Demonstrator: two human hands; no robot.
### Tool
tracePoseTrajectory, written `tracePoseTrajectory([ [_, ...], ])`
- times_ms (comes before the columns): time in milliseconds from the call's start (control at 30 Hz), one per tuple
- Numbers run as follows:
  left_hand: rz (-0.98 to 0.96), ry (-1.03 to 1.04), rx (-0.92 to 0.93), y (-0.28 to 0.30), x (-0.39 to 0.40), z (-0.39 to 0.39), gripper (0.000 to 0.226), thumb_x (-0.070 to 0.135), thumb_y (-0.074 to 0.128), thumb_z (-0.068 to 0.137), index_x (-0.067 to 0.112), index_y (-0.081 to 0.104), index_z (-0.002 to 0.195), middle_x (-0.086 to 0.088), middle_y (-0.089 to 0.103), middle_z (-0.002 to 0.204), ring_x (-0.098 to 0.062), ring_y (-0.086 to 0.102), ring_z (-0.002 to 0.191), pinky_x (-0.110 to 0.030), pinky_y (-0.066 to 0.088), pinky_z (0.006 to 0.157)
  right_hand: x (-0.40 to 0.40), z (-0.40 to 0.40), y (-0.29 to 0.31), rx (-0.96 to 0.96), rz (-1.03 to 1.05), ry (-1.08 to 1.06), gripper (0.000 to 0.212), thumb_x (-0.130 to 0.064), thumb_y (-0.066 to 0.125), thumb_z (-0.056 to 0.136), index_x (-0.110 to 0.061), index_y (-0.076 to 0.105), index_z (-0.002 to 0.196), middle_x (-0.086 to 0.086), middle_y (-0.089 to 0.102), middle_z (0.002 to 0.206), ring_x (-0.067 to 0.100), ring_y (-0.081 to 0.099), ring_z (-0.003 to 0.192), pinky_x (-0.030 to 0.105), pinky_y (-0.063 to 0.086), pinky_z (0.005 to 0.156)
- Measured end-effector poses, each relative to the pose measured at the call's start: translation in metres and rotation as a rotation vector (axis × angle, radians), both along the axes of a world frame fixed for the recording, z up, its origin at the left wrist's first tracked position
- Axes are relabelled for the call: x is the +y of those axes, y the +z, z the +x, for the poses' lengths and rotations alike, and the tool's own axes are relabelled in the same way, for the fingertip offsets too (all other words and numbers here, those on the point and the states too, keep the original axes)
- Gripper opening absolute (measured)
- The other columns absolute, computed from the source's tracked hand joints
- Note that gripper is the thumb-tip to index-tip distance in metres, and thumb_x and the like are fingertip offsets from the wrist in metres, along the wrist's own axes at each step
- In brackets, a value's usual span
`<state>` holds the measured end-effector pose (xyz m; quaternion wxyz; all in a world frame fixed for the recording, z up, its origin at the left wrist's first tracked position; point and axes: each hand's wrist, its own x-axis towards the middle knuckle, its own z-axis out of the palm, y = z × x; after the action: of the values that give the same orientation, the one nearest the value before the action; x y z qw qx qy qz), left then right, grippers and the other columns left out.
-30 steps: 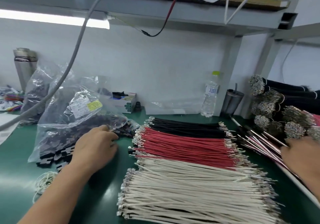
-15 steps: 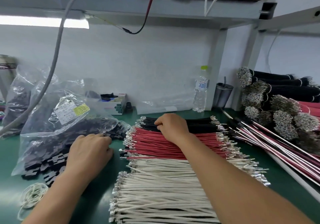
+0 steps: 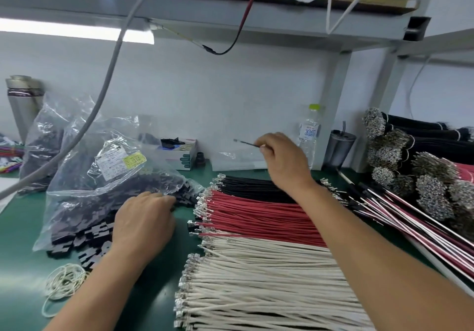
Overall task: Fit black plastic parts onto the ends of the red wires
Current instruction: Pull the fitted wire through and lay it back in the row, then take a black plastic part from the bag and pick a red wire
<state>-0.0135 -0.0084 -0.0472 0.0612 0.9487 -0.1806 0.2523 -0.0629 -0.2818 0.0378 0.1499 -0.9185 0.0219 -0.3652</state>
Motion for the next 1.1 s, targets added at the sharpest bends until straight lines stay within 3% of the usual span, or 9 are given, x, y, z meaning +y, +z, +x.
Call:
tracePoseTrajectory([
  [100,-0.516,-0.099,-0.021,0.002,0.000,-0.009,0.025,0.014,0.074,0.085,0.029,0.081,0.104,0.011,0.077,0.099,-0.020,0.072,0.088,-0.033,0.057,0.071,0.007,-0.032,0.017,-0.140,-0.058,0.076,0.018,-0.024,0.054,0.100,-0.029,0.069,0.106,-0.017,0.055,0.093,-0.001,0.052,0.081,0.025,0.041,0.068],
  [200,-1.103,-0.444,0.245,0.010,-0.005,-0.021,0.034,-0.003,0.081,0.082,0.029,0.084,0.095,0.008,0.079,0.089,-0.007,0.070,0.070,-0.022,0.058,0.065,0.024,-0.073,-0.006,-0.193,-0.148,0.133,0.009,-0.028,0.060,0.094,-0.030,0.069,0.092,-0.020,0.052,0.082,-0.005,0.049,0.073,0.018,0.038,0.062],
  [267,-1.253,-0.585,0.364,0.015,-0.011,-0.031,0.037,-0.006,0.080,0.081,0.029,0.085,0.092,0.001,0.080,0.087,-0.011,0.070,0.068,-0.019,0.057,0.059,0.031,-0.086,-0.032,-0.190,-0.107,0.161,0.006,-0.025,0.068,0.092,-0.028,0.071,0.088,-0.018,0.056,0.081,-0.001,0.051,0.074,0.019,0.044,0.064],
  [467,-1.296,-0.612,0.550,0.016,-0.024,-0.046,0.033,-0.011,0.083,0.074,0.019,0.085,0.088,-0.007,0.081,0.083,-0.011,0.072,0.067,-0.015,0.056,0.061,0.039,-0.085,-0.058,-0.184,0.019,0.255,0.009,-0.026,0.069,0.093,-0.025,0.077,0.098,-0.018,0.058,0.085,0.000,0.056,0.079,0.016,0.046,0.069],
  [600,-1.271,-0.596,0.592,0.016,-0.024,-0.046,0.027,-0.003,0.087,0.071,0.019,0.085,0.085,-0.008,0.080,0.083,-0.010,0.070,0.066,-0.016,0.056,0.061,0.043,-0.088,-0.061,-0.157,0.047,0.281,0.005,-0.023,0.071,0.092,-0.024,0.075,0.096,-0.016,0.060,0.088,0.003,0.058,0.085,0.022,0.049,0.072],
  [867,-1.182,-0.630,0.642,0.013,-0.024,-0.046,0.025,0.011,0.088,0.066,0.025,0.085,0.086,-0.007,0.080,0.085,-0.013,0.071,0.069,-0.018,0.057,0.062,0.043,-0.089,-0.063,-0.158,0.041,0.268,0.004,-0.022,0.073,0.091,-0.023,0.076,0.094,-0.015,0.060,0.086,0.002,0.056,0.081,0.021,0.049,0.067],
  [1100,-1.169,-0.656,0.702,0.011,-0.023,-0.048,0.033,0.029,0.090,0.056,0.025,0.085,0.088,-0.011,0.080,0.085,-0.020,0.070,0.069,-0.025,0.060,0.062,0.041,-0.089,-0.064,-0.165,0.085,0.263,0.006,-0.020,0.078,0.086,-0.024,0.078,0.091,-0.014,0.059,0.084,0.005,0.058,0.080,0.026,0.052,0.068],
])
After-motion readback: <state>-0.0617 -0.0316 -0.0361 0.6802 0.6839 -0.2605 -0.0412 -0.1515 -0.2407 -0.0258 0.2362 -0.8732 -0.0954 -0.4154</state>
